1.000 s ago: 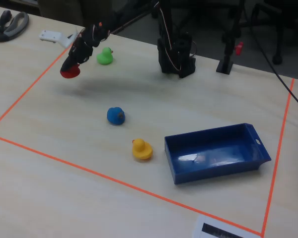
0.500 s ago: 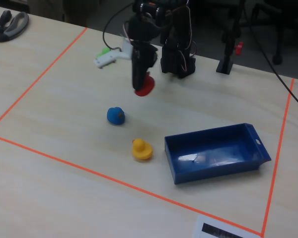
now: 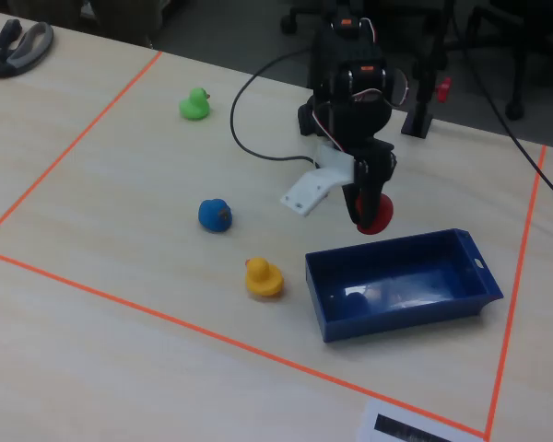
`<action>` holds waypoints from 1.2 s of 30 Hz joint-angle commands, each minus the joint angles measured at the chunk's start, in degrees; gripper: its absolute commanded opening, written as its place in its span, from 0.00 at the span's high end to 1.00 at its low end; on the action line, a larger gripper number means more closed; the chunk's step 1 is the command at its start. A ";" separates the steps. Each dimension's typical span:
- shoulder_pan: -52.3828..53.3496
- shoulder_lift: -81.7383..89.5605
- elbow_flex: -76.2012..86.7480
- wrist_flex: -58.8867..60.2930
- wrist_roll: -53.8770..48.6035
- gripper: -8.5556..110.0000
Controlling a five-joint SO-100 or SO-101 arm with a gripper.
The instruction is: Grasp red duck and put it into box.
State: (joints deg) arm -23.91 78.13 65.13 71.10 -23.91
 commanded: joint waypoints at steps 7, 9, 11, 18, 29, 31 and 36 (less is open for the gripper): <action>-5.63 -10.81 -8.79 -3.69 -1.32 0.93; -6.15 -12.92 -10.55 -3.87 -1.85 0.93; -6.68 -15.29 -13.89 -2.46 -2.55 0.84; -6.86 -18.81 -23.91 4.31 -4.83 0.63; 0.70 5.45 -15.73 13.10 -8.61 0.93; 3.87 16.88 -6.06 11.51 -11.51 0.93; 14.59 47.55 22.59 5.45 -21.53 0.93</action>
State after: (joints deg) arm -13.71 97.91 77.96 79.63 -39.20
